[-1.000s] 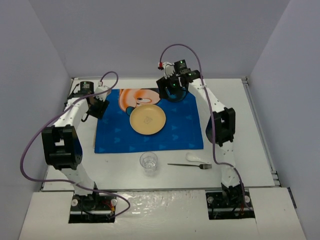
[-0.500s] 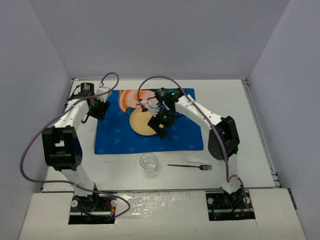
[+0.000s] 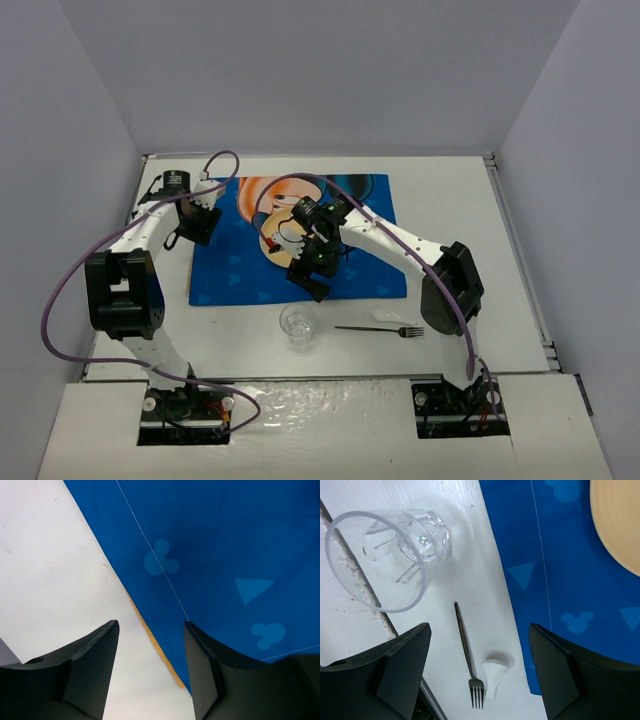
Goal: Set the dinner table for one person
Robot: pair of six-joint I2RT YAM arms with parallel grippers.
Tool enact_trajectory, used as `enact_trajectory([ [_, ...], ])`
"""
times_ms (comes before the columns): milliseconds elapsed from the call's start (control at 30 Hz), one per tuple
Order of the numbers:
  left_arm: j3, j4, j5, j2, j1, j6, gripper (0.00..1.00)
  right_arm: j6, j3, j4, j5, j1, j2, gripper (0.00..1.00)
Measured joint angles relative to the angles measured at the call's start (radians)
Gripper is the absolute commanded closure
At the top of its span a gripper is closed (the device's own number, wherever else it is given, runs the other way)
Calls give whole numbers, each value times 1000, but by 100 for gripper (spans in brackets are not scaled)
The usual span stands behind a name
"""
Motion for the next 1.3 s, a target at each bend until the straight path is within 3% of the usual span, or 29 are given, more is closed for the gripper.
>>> enact_trajectory([
  [633, -37, 57, -116, -28, -1, -76, 49, 5, -88, 47, -35, 153, -41, 27],
  [900, -44, 64, -127, -51, -1, -76, 49, 59, -40, 102, 25, 159, 70, 30],
  [1000, -54, 69, -130, -55, -1, -72, 49, 74, -30, 113, 44, 159, 112, 39],
  [1100, -64, 73, -134, -56, -1, -69, 49, 86, -20, 118, 55, 159, 130, 55],
  [1133, -67, 76, -135, -56, -1, -68, 49, 91, -16, 120, 58, 160, 134, 64],
  [1167, -71, 79, -136, -57, -1, -67, 49, 94, -13, 122, 60, 162, 137, 86],
  [1200, -74, 81, -136, -57, -1, -65, 49, 93, -13, 123, 61, 163, 138, 100],
  [1300, -85, 89, -139, -61, -1, -59, 49, 93, -13, 126, 66, 173, 141, 100],
])
